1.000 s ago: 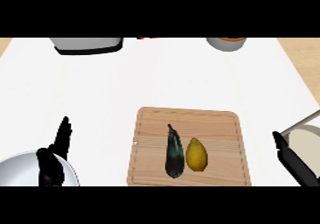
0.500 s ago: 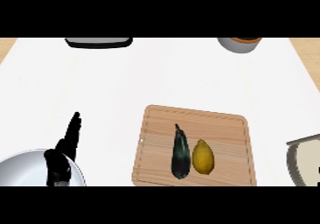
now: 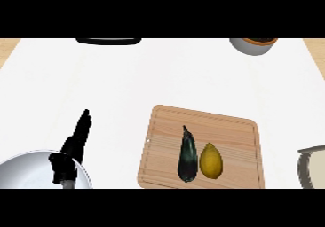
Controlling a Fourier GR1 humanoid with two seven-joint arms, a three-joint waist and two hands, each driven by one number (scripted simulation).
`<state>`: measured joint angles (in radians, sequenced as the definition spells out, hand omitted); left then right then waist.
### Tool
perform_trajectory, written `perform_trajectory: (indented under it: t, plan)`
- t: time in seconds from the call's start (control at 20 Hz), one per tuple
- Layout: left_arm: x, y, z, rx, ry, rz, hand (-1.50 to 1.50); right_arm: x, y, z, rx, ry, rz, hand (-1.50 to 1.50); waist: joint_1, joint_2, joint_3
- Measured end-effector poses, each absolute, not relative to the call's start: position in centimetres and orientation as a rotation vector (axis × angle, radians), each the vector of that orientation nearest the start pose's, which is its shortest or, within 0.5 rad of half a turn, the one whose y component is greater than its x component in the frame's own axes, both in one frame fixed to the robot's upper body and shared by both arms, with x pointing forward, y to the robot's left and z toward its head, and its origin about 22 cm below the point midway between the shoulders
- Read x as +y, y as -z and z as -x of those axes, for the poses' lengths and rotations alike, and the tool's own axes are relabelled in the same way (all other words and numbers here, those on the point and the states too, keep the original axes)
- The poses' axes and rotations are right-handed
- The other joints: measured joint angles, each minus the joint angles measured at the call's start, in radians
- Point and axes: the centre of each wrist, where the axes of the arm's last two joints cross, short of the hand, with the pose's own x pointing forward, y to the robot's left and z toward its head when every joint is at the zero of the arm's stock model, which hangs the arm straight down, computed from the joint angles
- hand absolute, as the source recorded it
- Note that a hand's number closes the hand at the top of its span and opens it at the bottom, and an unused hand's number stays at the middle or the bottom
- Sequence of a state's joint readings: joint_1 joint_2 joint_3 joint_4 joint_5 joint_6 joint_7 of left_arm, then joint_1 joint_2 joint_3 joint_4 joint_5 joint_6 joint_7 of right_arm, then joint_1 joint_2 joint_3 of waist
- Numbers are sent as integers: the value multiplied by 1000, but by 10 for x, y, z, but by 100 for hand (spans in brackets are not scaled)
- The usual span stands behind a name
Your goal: Pick the lemon from the cutting board and place it in the tiered basket
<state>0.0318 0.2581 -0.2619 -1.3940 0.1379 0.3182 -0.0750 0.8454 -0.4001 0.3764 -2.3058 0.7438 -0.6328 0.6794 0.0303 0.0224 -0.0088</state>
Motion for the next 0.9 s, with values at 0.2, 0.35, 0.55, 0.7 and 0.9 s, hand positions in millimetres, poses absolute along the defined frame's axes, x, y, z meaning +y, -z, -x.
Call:
perform_trajectory:
  t: [0.2, 0.35, 0.55, 0.7, 0.9]
  plan:
    - [240, 49, -218, -1418, 81, -177, 0, -227, -70, -56, -946, -102, 988, -150, 11, -1, 4]
    - [241, 54, -203, -1424, 81, -152, 0, -216, -74, -67, -917, -137, 1034, -150, 22, -6, 12]
    - [243, 58, -191, -1437, 91, -140, 0, -198, -75, -80, -861, -209, 1086, -150, 26, -7, 16]
    - [245, 59, -186, -1443, 91, -134, 0, -184, -74, -91, -813, -262, 1103, -150, 25, -7, 17]
    - [248, 59, -184, -1443, 84, -134, 0, -162, -72, -108, -778, -308, 1107, -150, 20, -8, 16]
